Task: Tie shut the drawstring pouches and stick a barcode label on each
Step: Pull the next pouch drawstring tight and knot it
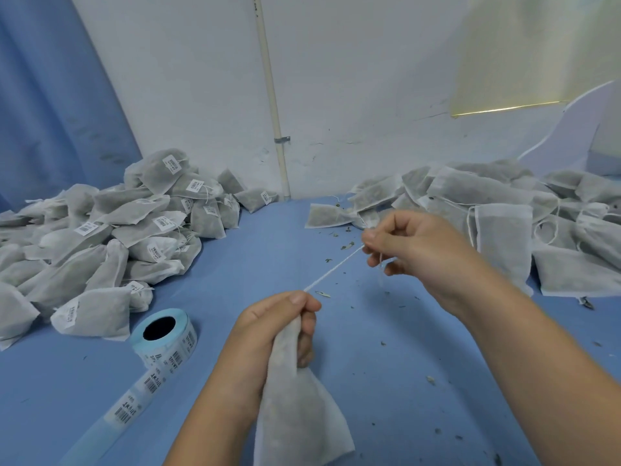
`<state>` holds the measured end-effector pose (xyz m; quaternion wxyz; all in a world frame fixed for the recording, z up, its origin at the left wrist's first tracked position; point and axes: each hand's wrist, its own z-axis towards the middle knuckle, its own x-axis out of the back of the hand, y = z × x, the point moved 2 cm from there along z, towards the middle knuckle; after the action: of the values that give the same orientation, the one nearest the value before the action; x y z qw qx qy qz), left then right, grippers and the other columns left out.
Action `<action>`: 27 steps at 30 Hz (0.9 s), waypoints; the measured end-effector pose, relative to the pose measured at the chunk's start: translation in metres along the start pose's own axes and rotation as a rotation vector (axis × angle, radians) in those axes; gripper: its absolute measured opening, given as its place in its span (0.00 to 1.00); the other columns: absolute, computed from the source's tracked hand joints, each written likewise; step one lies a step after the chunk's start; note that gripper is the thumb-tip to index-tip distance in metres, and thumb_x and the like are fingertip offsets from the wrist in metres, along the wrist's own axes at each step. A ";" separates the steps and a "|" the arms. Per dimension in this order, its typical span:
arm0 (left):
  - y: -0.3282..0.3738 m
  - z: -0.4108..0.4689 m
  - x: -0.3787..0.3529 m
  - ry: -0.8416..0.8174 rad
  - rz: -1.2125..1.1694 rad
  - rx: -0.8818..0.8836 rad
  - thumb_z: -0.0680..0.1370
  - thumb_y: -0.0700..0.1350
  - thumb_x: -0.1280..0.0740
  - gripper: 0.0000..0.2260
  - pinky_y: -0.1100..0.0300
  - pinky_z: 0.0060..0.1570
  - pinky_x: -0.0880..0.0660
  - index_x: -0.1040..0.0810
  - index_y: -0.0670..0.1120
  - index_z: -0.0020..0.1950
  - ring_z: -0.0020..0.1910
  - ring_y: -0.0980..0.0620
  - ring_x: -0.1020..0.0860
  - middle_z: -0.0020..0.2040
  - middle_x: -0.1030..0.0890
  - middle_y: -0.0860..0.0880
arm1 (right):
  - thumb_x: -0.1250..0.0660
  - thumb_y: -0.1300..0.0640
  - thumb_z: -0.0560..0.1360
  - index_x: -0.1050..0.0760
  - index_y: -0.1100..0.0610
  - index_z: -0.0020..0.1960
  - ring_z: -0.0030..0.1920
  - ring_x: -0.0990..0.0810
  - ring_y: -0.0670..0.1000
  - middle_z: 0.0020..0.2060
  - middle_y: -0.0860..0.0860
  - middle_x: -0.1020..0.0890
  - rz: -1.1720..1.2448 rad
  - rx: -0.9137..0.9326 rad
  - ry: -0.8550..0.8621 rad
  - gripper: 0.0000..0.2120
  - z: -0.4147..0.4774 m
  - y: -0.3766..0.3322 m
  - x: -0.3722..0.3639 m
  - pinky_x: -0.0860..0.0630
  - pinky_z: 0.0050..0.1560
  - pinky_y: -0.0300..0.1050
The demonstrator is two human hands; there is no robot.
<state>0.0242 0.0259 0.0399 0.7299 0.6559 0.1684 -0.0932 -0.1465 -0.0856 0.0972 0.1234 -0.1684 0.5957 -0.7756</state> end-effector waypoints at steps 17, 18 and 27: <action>0.003 -0.006 -0.008 0.132 0.734 -0.235 0.76 0.44 0.30 0.15 0.76 0.34 0.33 0.17 0.56 0.31 0.32 0.68 0.25 0.32 0.18 0.59 | 0.30 0.51 0.72 0.25 0.54 0.38 0.32 0.22 0.46 0.32 0.48 0.18 -0.533 0.208 -0.530 0.09 -0.037 -0.037 -0.027 0.25 0.35 0.52; 0.001 -0.007 -0.011 0.079 0.770 -0.229 0.76 0.44 0.30 0.15 0.76 0.35 0.33 0.18 0.57 0.30 0.33 0.67 0.24 0.33 0.17 0.58 | 0.29 0.52 0.72 0.25 0.54 0.37 0.33 0.21 0.47 0.32 0.49 0.17 -0.516 0.232 -0.495 0.09 -0.036 -0.040 -0.024 0.24 0.37 0.52; -0.004 -0.012 -0.025 -0.021 0.274 -0.007 0.64 0.52 0.31 0.10 0.61 0.28 0.35 0.22 0.45 0.30 0.24 0.51 0.33 0.26 0.29 0.48 | 0.29 0.55 0.72 0.24 0.56 0.37 0.33 0.21 0.44 0.28 0.43 0.21 -0.420 0.118 -0.311 0.08 -0.020 -0.013 -0.026 0.26 0.38 0.42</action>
<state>-0.0015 0.0349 0.0446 0.7399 0.6691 0.0698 0.0012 -0.1303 -0.0543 0.1024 0.0593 -0.3980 0.4755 -0.7823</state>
